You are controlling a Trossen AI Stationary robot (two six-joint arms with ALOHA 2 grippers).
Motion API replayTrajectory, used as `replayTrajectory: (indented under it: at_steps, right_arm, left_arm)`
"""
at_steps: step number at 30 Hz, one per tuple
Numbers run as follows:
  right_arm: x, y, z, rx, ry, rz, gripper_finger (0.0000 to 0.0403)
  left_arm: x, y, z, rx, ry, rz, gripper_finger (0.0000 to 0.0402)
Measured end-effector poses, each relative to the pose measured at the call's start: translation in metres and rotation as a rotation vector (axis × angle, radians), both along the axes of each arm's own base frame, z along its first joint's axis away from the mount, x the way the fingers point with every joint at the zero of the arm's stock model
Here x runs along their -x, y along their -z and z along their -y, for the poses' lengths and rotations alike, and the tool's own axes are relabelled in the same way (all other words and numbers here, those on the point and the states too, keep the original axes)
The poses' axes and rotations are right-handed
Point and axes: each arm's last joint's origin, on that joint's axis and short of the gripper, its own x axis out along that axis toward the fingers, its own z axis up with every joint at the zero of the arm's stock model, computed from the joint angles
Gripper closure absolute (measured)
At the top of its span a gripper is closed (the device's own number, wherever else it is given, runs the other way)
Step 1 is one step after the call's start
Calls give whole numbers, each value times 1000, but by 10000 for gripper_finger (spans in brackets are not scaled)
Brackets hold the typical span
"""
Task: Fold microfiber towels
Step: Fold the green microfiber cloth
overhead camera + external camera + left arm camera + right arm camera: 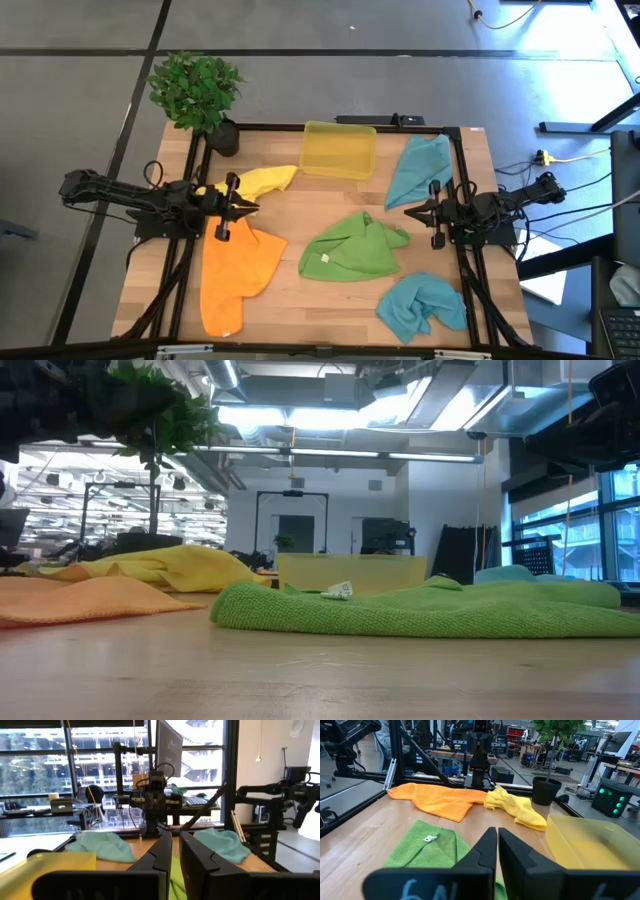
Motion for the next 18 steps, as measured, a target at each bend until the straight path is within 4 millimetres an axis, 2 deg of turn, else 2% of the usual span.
replayTrajectory:
  at_steps: [5, 9, 14, 18]
  right_arm:
    - [0, 0, 0, 0, 0, 0, 382]
    - [0, 0, 0, -2, -8, 0, 382]
    - [0, 0, -1, -1, -44, -2, 382]
    - [0, 0, -1, -4, -44, -3, 382]
  left_arm:
    - [1, -7, 0, 85, 12, 58, 374]
    - [-5, -38, 0, 42, -14, 49, 374]
    - [-36, -64, 0, 0, -96, -192, 374]
    - [-71, -68, 4, -43, -70, -303, 374]
